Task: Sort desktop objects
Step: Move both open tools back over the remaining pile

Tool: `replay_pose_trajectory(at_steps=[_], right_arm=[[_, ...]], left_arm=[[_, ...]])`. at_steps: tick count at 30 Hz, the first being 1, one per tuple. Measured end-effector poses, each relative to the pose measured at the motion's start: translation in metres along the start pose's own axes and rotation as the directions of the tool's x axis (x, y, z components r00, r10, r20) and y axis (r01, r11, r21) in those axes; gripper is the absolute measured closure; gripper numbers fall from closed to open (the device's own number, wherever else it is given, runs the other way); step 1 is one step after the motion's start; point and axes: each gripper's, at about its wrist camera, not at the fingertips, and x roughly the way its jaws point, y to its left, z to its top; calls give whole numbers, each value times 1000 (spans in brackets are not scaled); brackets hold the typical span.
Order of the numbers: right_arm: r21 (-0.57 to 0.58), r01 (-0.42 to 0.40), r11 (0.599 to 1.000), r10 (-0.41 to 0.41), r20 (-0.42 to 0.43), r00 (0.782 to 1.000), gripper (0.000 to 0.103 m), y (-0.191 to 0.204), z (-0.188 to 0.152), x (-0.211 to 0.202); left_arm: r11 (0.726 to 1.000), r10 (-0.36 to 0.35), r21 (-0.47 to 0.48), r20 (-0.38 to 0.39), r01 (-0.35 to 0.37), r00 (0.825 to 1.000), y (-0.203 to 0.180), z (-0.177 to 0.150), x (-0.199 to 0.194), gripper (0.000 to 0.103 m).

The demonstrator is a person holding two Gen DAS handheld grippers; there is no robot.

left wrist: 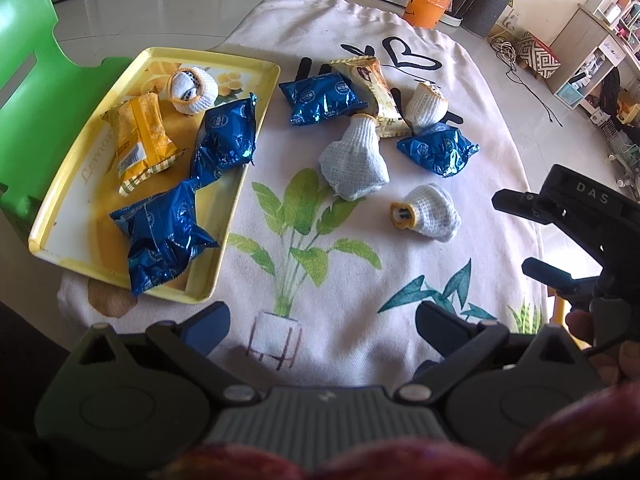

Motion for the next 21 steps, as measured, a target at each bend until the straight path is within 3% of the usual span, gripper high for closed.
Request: replay_pose_trajectory(at_steps=[21], right_arm=[[114,29,993,-21,-72,997,21,-27,1,0]], left_arm=[[999,33,-9,-24,-34,999,-18,-4,13,1]])
